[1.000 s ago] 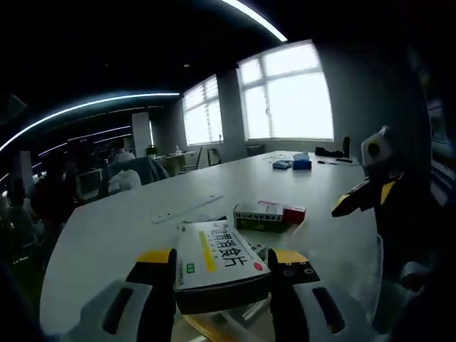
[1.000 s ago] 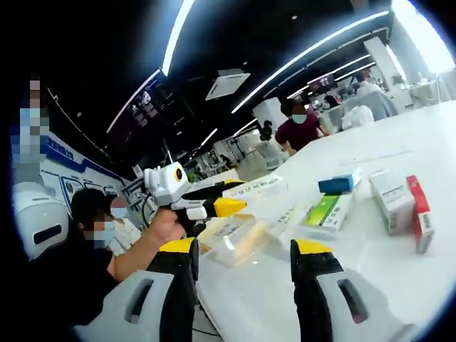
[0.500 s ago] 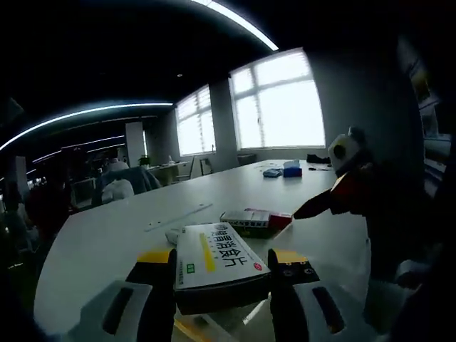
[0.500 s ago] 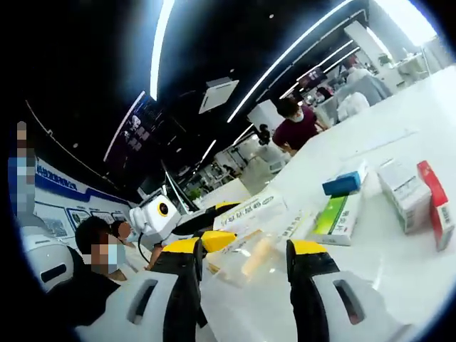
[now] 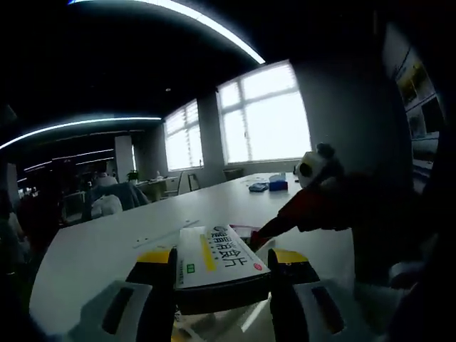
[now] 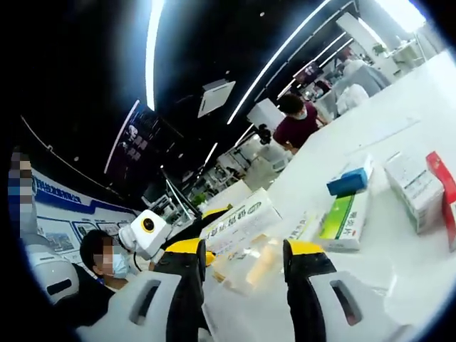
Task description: Arrange the small medicine boxes into an aligned row inside the storage area until every box is upright, visible, and separated from the surrounding clutter.
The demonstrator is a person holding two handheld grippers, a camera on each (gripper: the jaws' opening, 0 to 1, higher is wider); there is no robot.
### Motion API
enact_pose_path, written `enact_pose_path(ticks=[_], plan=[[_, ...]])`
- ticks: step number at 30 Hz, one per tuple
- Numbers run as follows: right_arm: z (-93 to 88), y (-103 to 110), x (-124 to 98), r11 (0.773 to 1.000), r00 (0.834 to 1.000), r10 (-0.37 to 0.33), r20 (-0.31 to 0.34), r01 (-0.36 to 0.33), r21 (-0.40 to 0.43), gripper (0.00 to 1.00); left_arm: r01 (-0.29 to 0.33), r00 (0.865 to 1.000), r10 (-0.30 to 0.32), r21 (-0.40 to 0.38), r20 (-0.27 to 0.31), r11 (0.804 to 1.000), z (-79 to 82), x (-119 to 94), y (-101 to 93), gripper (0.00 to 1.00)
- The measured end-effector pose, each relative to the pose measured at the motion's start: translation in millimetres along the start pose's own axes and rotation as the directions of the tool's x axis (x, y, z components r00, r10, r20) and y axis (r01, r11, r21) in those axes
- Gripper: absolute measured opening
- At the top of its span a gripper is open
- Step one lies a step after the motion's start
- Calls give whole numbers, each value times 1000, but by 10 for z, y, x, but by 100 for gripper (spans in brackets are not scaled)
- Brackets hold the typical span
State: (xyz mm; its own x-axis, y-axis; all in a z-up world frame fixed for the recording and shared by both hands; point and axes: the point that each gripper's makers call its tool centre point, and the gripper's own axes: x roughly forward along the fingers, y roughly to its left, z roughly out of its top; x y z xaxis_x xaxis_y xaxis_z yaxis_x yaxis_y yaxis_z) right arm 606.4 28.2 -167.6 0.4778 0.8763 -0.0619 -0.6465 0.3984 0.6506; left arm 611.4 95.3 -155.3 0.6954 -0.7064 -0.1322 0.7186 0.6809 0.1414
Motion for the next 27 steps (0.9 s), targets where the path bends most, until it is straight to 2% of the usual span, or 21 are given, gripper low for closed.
enact_pose_path(ticks=[4, 10, 13, 16, 22, 23, 27], plan=[[-16, 68, 21, 1000, 1000, 2, 11, -3, 22, 41, 2, 1000, -2, 21, 6, 1000, 6, -12, 2, 50], [-40, 157, 62, 993, 998, 58, 35, -61, 96, 37, 15, 1000, -16, 43, 17, 999, 41, -17, -64, 50], [-88, 204, 128, 987, 995, 92, 25, -95, 132, 37, 35, 999, -37, 53, 32, 998, 49, -16, -122, 50], [-125, 178, 176, 987, 997, 83, 9, -83, 137, 38, 43, 998, -49, 111, 50, 993, 70, -16, -184, 50], [-70, 135, 200, 978, 995, 100, 23, -102, 181, 35, 55, 997, -62, 121, 55, 991, 57, -6, -228, 50], [-52, 102, 215, 972, 994, 104, 29, -107, 210, 33, 43, 997, -53, 137, 64, 990, 64, -13, -203, 50], [-87, 118, 241, 963, 992, 126, 21, -127, 238, 32, 20, 994, -36, 145, 106, 989, 137, -65, -180, 50]])
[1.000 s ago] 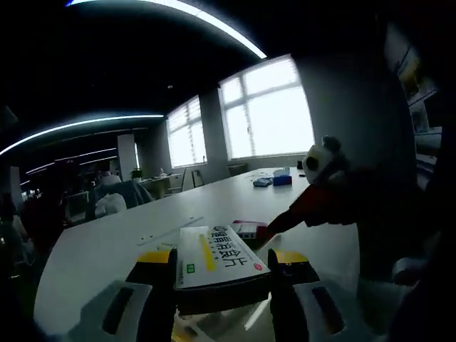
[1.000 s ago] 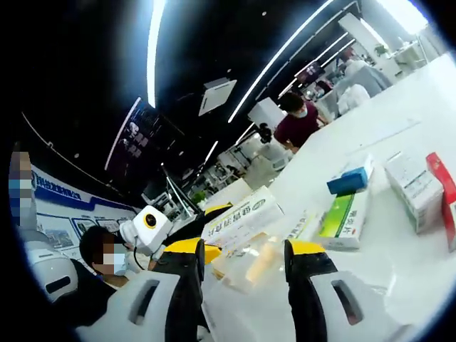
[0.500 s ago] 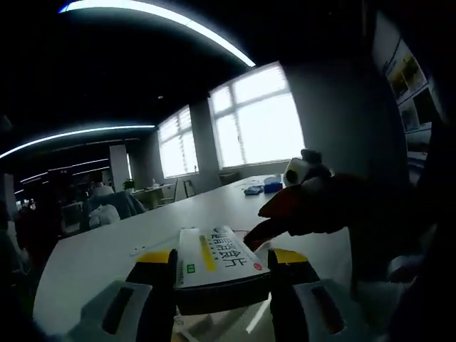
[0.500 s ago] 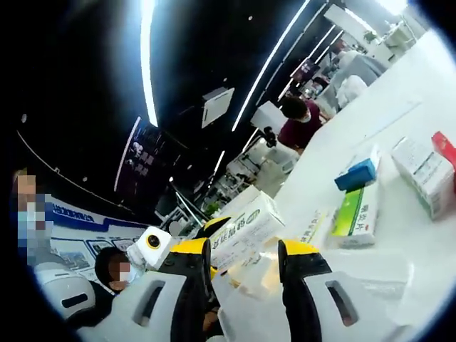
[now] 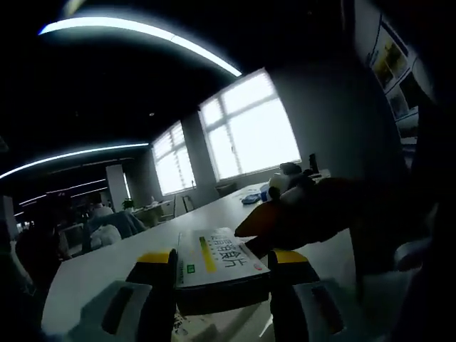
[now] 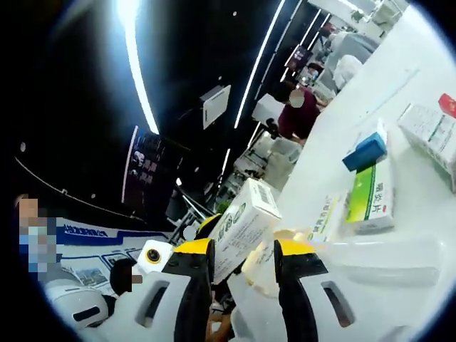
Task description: Arrange the small medicine boxes into an aligned row inside the storage area until every box is upright, visible, and separated from the surrounding clutter.
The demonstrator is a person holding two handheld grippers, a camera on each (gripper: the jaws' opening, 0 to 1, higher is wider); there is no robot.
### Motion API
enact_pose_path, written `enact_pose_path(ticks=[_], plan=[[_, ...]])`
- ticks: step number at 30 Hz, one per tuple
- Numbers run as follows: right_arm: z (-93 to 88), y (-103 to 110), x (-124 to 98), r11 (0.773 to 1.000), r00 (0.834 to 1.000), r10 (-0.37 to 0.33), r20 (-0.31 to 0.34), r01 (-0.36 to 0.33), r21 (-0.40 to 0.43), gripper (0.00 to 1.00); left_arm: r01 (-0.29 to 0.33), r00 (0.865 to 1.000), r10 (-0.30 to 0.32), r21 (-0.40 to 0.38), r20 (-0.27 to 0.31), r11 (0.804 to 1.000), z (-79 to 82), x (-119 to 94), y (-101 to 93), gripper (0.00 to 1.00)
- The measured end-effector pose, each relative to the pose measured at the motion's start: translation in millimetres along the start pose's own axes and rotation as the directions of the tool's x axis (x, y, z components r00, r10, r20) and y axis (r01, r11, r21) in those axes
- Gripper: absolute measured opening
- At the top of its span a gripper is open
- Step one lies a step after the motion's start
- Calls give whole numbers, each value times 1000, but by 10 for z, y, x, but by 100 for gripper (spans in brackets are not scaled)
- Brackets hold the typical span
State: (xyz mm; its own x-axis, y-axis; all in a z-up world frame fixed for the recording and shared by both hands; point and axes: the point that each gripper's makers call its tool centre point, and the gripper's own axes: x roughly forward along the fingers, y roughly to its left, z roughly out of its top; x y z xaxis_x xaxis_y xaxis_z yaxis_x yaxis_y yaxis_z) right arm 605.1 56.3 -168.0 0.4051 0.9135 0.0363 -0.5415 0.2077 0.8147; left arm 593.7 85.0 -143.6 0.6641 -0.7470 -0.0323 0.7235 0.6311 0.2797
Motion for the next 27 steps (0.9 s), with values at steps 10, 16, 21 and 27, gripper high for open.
enact_pose_path(ticks=[10, 16, 21, 27], plan=[[-9, 11, 60, 997, 999, 42, 24, -43, 68, 28, 16, 999, -16, -11, 34, 1000, 31, 39, -71, 50], [15, -10, 75, 994, 998, 42, 40, -46, 104, 26, 7, 999, -6, -24, 41, 1000, 16, 26, -70, 50], [-3, -35, 80, 993, 999, 17, 35, -21, 114, 26, 2, 999, -2, -16, 38, 1000, -11, 18, -75, 51], [-14, -21, 86, 993, 999, 3, 45, -8, 118, 23, 2, 1000, -1, -5, 28, 1000, -56, 22, -73, 51]])
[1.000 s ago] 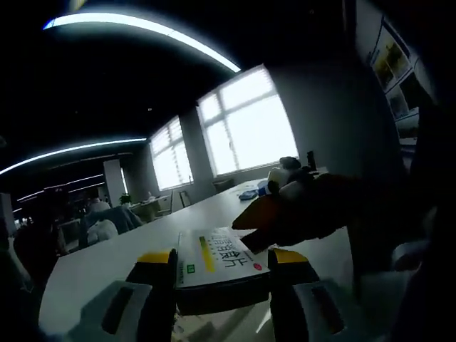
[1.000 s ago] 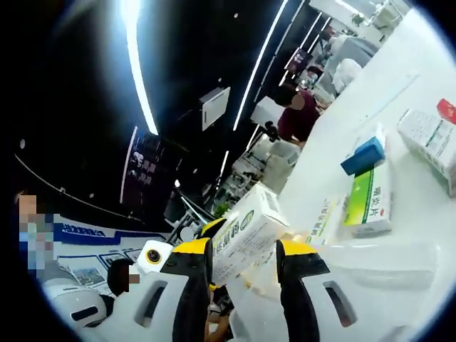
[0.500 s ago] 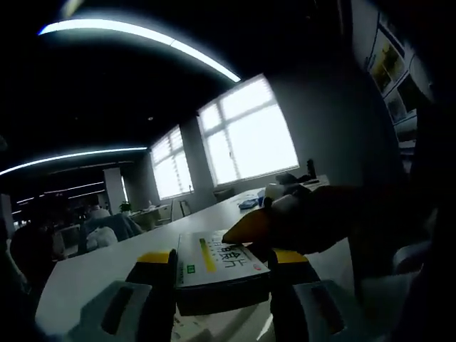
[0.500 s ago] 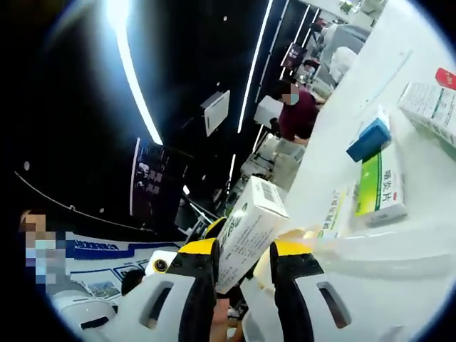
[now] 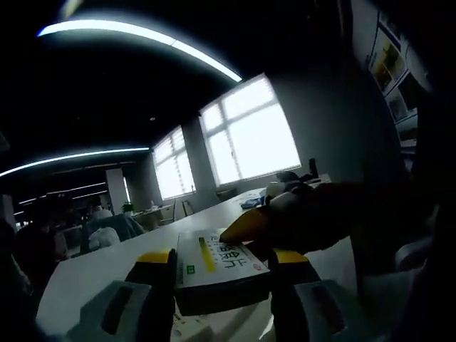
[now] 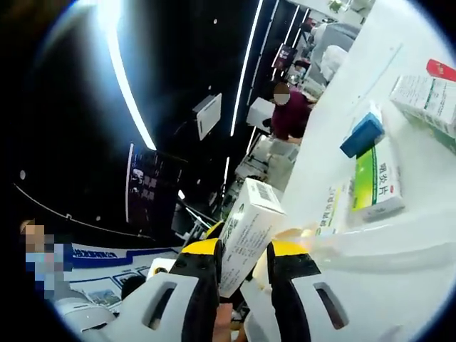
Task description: Arrange the small medicine boxes into an aligned row inside the storage area until every box is upright, visible, and separated from the surrounding clutter.
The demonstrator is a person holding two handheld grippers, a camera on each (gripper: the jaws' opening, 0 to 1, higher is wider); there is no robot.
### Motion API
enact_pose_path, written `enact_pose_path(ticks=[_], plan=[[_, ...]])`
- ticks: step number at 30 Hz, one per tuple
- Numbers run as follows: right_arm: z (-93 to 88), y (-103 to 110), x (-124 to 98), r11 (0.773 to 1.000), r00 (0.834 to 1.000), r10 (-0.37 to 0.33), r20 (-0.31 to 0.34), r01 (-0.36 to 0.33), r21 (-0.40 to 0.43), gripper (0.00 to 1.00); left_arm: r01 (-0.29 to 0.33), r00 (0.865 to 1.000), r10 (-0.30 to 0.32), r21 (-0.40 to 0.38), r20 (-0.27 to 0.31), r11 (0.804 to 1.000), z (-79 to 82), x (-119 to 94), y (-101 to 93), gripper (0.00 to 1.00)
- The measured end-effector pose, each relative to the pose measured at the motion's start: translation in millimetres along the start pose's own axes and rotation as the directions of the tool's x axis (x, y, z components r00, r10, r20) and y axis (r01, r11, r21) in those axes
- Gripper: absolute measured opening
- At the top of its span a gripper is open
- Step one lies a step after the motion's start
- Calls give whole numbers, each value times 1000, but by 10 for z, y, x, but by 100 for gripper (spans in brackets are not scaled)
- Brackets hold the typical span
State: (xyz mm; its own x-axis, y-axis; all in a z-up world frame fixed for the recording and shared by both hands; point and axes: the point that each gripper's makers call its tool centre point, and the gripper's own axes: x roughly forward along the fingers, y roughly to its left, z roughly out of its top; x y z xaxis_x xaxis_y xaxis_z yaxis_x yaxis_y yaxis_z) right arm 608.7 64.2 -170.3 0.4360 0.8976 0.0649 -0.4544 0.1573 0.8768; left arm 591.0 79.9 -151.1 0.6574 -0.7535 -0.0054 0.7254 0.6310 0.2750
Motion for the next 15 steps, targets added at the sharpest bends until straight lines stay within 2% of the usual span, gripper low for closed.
enact_pose_path(ticks=[4, 15], plan=[[30, 30, -7, 1000, 1000, 8, 11, -8, -9, 20, -1, 1000, 2, 57, -17, 998, -4, 7, -9, 51], [84, 37, -44, 1000, 1000, 8, 29, -8, -7, 17, 22, 999, -21, 31, -24, 999, -32, 55, -25, 52]])
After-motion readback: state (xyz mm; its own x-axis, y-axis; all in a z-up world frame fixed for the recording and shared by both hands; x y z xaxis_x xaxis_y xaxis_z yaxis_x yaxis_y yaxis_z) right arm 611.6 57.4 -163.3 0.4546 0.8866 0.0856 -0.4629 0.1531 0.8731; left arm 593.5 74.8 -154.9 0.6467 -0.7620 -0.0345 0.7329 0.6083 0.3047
